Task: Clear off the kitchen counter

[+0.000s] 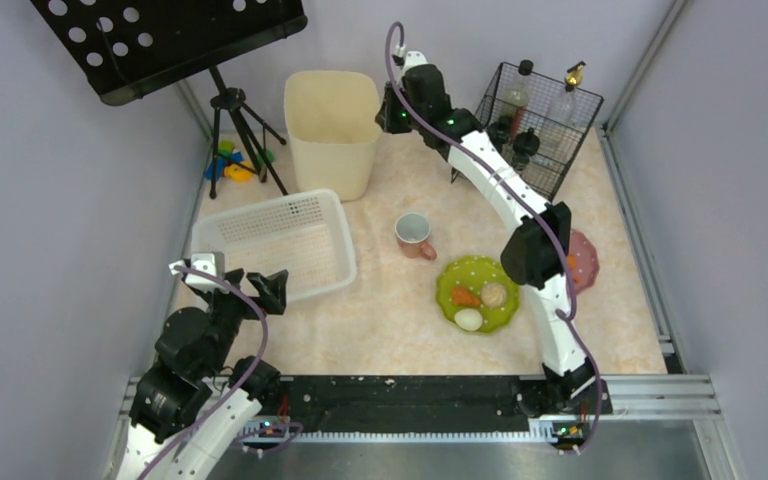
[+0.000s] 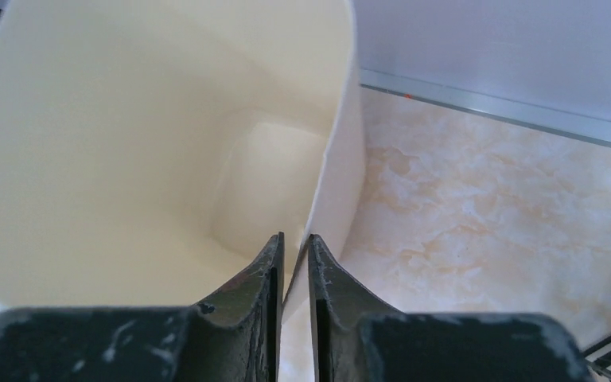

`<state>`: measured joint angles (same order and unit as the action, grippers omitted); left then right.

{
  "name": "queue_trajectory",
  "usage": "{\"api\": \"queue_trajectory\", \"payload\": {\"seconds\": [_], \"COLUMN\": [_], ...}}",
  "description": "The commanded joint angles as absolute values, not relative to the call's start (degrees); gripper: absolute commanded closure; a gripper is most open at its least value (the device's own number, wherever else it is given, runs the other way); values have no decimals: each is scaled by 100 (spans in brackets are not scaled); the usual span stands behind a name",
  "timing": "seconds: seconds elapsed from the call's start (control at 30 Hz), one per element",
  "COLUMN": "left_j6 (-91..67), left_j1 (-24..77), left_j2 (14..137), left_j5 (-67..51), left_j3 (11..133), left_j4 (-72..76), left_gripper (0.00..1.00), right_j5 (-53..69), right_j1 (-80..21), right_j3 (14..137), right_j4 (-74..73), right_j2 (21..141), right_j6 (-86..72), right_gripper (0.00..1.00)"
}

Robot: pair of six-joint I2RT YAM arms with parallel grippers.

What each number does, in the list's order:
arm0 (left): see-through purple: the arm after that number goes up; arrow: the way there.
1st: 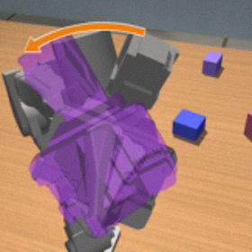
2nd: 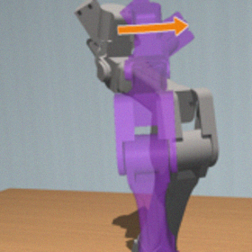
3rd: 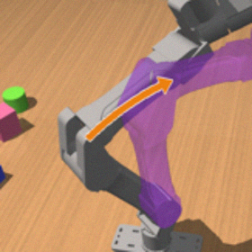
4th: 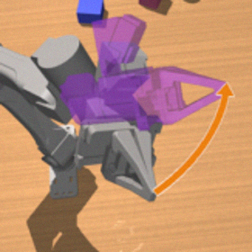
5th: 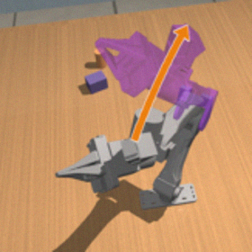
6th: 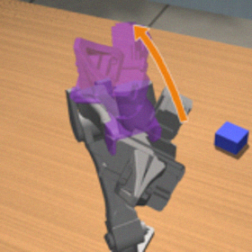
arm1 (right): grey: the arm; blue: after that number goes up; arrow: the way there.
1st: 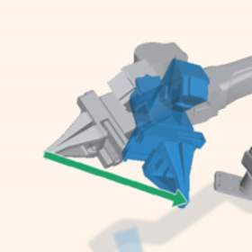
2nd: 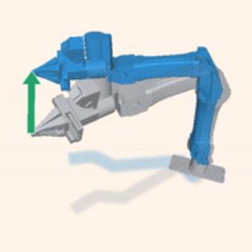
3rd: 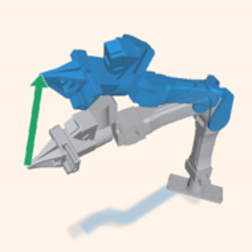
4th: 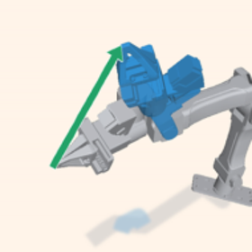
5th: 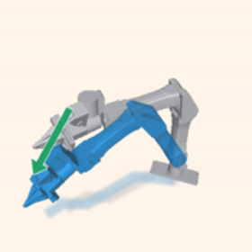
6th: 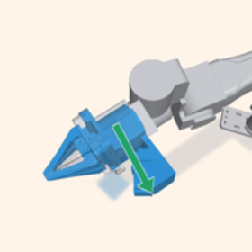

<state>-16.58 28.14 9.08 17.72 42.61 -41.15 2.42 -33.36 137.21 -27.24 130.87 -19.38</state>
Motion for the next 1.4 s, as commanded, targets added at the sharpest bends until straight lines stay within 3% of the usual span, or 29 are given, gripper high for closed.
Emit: {"api": "queue_trajectory", "payload": {"seconds": [0.0,0.07,0.57,1.37], "left_j6": [-1650,-1652,-1652,-1661], "left_j1": [2824,2825,2824,2830], "left_j2": [898,887,826,842], "left_j5": [1854,1849,1850,1868], "left_j3": [4237,4241,4236,4243], "left_j4": [-3884,-3885,-3891,-3893], "left_gripper": [1,1,1,1], "right_j5": [355,449,-133,-58], "right_j1": [-3346,-3304,-3054,-2903], "right_j3": [13448,13439,13153,12696], "right_j4": [-3658,-3696,-3708,-3904], "right_j2": [13069,13068,12300,11038], "right_j6": [-1807,-1876,-1958,-1718], "right_gripper": [93,100,100,100]}}
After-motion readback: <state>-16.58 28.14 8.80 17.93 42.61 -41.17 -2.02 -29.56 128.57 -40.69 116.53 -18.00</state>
